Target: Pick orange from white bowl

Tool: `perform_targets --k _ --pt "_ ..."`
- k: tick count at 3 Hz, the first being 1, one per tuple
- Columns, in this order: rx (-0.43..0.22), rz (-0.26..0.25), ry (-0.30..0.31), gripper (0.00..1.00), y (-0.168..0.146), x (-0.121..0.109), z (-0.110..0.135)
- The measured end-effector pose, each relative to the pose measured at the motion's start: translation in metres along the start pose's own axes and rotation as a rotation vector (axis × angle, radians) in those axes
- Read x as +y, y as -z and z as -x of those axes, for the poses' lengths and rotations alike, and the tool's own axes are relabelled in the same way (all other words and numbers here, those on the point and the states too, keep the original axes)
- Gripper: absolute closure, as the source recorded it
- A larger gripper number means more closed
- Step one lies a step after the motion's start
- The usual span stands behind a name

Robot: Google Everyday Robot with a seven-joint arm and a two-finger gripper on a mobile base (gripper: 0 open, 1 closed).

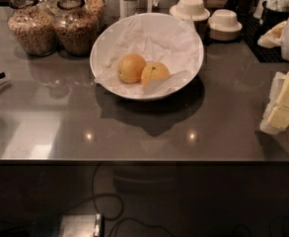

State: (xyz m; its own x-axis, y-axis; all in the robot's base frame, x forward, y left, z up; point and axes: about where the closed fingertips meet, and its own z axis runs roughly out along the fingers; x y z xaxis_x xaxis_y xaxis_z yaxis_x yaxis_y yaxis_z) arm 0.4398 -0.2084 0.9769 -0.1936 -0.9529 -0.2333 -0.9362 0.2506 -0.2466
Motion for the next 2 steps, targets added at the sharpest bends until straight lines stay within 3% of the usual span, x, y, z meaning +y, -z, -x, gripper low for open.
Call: perform_targets --k 1,2 --pt "-0.124 0.064 0.111 0.00 -0.013 0.003 0.043" --pt "-0.284 0.143 0.249 0.00 -0.020 0.011 0.106"
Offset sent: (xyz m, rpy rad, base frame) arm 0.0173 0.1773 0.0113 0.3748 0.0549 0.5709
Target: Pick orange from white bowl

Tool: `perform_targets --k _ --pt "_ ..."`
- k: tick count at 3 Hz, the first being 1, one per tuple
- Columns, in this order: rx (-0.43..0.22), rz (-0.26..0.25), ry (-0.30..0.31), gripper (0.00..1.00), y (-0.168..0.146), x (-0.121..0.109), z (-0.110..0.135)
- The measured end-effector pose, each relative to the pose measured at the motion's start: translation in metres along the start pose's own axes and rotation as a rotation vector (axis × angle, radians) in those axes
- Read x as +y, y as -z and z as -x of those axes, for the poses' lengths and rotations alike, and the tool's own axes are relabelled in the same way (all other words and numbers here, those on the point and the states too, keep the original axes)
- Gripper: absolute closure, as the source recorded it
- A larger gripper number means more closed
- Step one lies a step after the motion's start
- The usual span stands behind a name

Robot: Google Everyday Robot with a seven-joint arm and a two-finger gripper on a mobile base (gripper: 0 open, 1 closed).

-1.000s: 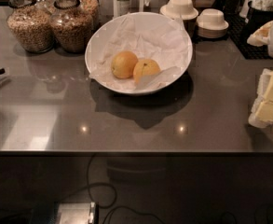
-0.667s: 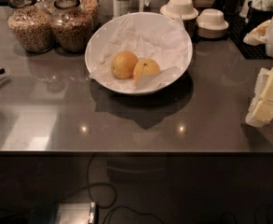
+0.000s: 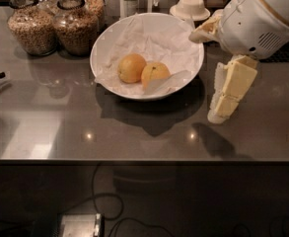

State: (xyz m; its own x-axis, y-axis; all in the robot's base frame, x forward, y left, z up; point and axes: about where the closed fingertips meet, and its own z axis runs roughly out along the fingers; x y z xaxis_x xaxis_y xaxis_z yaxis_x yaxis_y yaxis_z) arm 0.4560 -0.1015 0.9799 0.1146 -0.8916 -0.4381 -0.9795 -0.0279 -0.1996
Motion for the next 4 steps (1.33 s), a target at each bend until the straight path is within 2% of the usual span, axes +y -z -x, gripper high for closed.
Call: perform_targets --k 1,2,3,4 --pt "-0.085 0.032 0.068 0.00 -0.019 -0.014 0.050" --pt "-0.084 -0.010 0.045 0.00 -0.042 -0.037 0.088" --pt "-0.013 -0.110 -0.025 0.00 -0.063 -0.073 0.111" --pt "0.070 -0.138 -0.090 0.00 -0.086 -0.115 0.114"
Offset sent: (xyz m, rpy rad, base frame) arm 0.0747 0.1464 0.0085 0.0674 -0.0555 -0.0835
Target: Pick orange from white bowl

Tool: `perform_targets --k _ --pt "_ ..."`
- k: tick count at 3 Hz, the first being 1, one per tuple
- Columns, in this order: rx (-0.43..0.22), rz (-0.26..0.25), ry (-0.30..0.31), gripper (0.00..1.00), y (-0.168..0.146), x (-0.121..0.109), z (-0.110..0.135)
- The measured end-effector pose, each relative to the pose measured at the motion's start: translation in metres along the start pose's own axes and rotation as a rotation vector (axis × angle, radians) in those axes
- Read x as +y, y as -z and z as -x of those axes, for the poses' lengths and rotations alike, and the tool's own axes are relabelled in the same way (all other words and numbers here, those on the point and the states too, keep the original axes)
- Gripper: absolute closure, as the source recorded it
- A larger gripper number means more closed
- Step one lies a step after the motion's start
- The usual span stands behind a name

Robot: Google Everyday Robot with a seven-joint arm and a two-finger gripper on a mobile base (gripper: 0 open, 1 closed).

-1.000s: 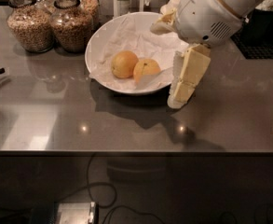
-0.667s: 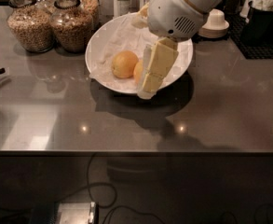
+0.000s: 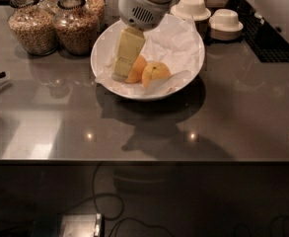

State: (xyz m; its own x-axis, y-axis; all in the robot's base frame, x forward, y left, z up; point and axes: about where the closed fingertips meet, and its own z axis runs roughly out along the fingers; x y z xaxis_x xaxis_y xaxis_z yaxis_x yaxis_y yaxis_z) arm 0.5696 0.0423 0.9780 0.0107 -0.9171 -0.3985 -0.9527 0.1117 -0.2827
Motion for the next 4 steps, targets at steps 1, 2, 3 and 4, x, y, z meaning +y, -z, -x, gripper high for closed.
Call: perform_targets --k 1,2,3,4 --pt "0.064 0.047 -0.044 0.00 -0.012 -0.033 -0.005" --pt "0.064 0.047 -0.045 0.00 -0.012 -0.033 -0.005" --pt "0.010 0.068 -0.116 0.00 -0.032 -0.033 -0.023" --pt "-0.068 0.077 -0.200 0.00 -0.061 -0.036 -0.043"
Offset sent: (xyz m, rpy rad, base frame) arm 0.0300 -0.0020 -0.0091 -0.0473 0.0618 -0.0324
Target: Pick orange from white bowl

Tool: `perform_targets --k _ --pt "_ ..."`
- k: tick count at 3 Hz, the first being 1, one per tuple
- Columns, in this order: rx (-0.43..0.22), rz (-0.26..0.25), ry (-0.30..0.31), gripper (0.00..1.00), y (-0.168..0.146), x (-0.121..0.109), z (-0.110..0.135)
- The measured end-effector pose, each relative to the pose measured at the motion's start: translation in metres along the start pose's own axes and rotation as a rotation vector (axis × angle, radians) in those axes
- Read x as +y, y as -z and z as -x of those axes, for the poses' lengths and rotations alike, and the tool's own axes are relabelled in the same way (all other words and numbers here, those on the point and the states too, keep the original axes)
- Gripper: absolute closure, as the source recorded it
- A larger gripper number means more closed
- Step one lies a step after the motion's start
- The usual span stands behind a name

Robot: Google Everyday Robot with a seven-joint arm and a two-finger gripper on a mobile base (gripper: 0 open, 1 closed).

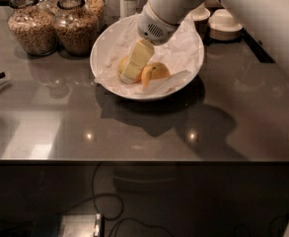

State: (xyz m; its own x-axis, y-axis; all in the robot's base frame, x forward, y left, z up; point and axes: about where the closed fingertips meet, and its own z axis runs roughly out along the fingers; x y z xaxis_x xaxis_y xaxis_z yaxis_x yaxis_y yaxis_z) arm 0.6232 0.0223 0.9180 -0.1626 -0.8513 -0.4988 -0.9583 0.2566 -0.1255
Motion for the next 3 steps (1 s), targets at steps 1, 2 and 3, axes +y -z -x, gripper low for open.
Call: perform_targets --k 1,2,3 --pt "-0.064 -0.027 -0.039 0.00 -0.012 -0.012 -0.011" --pt "-0.085 -0.077 -0.043 0.00 0.000 -0.011 -0.027" --pt "-0.085 -0.076 -0.043 0.00 0.000 -0.011 -0.027"
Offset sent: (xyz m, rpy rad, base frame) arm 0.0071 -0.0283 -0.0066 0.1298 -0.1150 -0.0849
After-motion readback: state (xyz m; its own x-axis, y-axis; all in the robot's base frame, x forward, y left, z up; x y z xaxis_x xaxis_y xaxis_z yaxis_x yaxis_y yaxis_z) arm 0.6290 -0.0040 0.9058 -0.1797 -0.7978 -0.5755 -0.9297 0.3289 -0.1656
